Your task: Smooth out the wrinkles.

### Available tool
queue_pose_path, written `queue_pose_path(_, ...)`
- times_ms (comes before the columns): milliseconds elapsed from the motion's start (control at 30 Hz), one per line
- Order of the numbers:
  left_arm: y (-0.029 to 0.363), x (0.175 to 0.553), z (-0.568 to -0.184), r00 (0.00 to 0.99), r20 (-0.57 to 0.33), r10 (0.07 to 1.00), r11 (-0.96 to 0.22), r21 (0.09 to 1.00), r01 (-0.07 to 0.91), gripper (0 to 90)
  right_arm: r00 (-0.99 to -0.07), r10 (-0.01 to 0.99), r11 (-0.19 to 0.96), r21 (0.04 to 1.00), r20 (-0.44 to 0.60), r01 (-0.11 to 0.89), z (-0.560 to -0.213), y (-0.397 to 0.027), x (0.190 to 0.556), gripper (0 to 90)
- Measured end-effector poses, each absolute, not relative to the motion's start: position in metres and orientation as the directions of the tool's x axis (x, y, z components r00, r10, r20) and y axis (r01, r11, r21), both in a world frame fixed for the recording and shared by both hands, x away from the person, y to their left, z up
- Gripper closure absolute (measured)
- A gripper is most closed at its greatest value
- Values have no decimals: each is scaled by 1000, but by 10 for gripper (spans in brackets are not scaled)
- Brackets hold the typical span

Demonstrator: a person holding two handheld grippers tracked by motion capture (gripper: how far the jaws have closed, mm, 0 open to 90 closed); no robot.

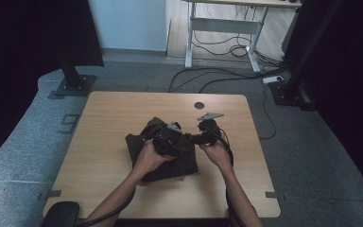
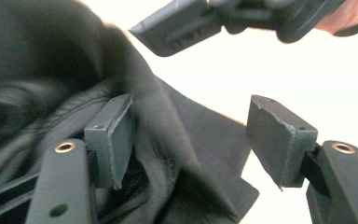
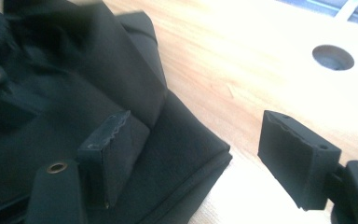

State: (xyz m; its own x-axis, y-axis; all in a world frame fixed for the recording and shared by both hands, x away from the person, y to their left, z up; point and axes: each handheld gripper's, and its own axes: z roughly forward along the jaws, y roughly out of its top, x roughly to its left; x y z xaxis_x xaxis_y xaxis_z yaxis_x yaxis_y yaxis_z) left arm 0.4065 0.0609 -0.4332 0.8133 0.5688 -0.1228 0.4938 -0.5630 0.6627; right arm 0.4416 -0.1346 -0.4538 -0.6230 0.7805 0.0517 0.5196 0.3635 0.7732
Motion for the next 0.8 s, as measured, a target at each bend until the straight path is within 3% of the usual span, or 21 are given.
queue_pose_path(333,127,411,-385,743,-59,667,-496,708,502,248,-658,749,359,789,75,498,-435,-123,437,216)
queue_pose_path(567,178,420,-409,653,-93,752,-423,692,585,225,-707,703,383,795,78,469,-428,-95,433,160)
queue_pose_path(800,219,421,-432,586,-111,802,-371,676,636,224,-724,689,471,730,46,495,-460,-67,443,155)
